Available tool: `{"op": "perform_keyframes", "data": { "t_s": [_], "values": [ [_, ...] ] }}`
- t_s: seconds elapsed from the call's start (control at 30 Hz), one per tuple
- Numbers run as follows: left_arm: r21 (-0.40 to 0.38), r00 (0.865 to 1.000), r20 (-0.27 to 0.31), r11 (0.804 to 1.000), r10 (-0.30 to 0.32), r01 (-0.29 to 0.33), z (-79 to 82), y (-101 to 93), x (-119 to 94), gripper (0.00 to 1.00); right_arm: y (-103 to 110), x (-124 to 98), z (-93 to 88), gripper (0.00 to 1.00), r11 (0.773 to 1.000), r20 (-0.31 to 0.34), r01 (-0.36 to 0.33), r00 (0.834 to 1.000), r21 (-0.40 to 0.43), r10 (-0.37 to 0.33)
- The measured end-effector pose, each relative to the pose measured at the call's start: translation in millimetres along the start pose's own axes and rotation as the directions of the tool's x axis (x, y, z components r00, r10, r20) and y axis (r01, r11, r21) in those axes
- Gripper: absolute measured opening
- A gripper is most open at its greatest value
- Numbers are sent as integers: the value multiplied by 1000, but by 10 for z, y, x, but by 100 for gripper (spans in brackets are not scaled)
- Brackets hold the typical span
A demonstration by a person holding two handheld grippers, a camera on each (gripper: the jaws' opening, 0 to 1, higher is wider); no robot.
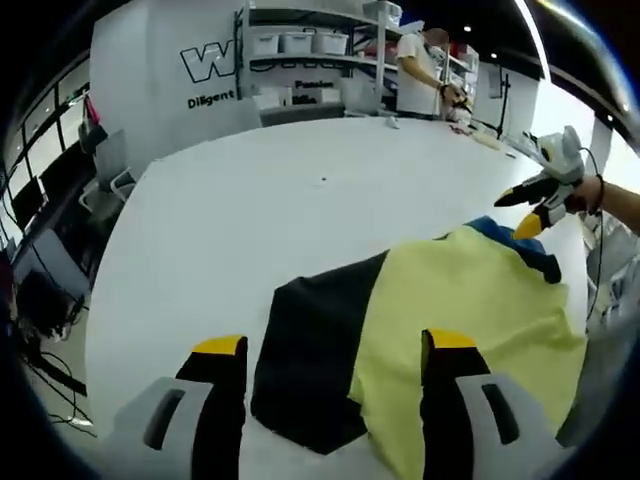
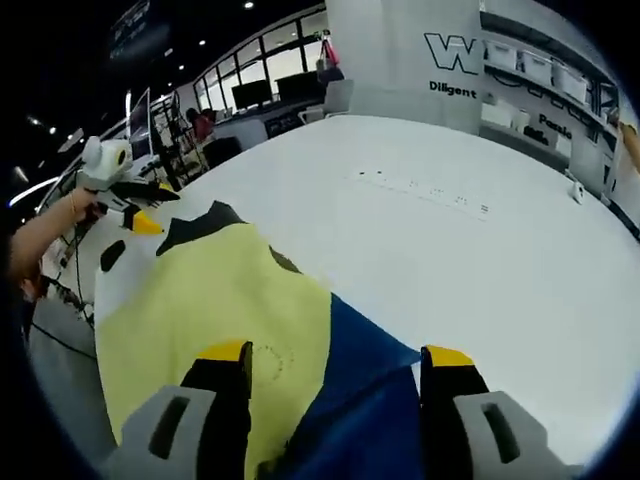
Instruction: Fold the garment on the visible template until the final outline fits inside the template.
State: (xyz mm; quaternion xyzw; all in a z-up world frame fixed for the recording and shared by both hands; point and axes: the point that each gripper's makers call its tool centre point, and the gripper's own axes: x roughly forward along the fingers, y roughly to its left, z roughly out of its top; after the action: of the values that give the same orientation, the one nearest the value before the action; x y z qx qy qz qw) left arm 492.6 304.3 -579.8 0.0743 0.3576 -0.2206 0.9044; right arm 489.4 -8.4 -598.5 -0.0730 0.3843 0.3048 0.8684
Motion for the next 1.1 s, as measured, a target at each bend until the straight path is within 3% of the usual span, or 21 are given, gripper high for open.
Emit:
{"op": "perform_keyframes", "data": {
  "t_s": [0.37,0.47,0.57,0.6,0.7,0.77,0.83,0.87,0.93,1.0,1.1],
  "values": [
    [-28,996,-83,999,17,-20,-156,325,366,64,-176,323,-65,54,999,-42,-32,999,1,32],
    [-70,994,-112,998,-5,-2,-222,340,462,56,-178,384,-93,45,998,-56,-43,998,-40,41],
    [-59,988,-153,998,-3,-6,-297,359,538,50,-168,437,-98,38,996,-58,-52,997,-69,48],
    [-11,991,-134,1000,14,-15,-252,400,544,48,-156,449,-97,33,995,-59,-58,997,-81,53],
    [-54,990,-138,999,-6,-1,-226,387,583,43,-132,483,-87,20,989,-60,-65,997,-133,57],
    [-44,989,-145,999,-13,7,-222,390,600,31,-105,513,-74,12,986,-59,-73,996,-148,65],
    [-34,988,-151,999,-32,27,-223,354,598,26,-75,523,-47,6,983,-54,-80,996,-166,72],
    [1,987,-155,1000,-30,31,-224,356,601,20,-47,524,-32,1,981,-51,-86,996,-177,78],
    [62,985,-169,998,29,-18,-242,448,585,7,-8,504,-4,0,973,-46,-88,996,-212,80],
    [45,987,-160,999,1,7,-228,392,573,7,0,473,18,0,964,-43,-82,996,-253,73],
    [80,989,-148,997,22,-10,-192,389,489,6,66,358,90,0,956,-10,-75,997,-282,76]
  ]
}}
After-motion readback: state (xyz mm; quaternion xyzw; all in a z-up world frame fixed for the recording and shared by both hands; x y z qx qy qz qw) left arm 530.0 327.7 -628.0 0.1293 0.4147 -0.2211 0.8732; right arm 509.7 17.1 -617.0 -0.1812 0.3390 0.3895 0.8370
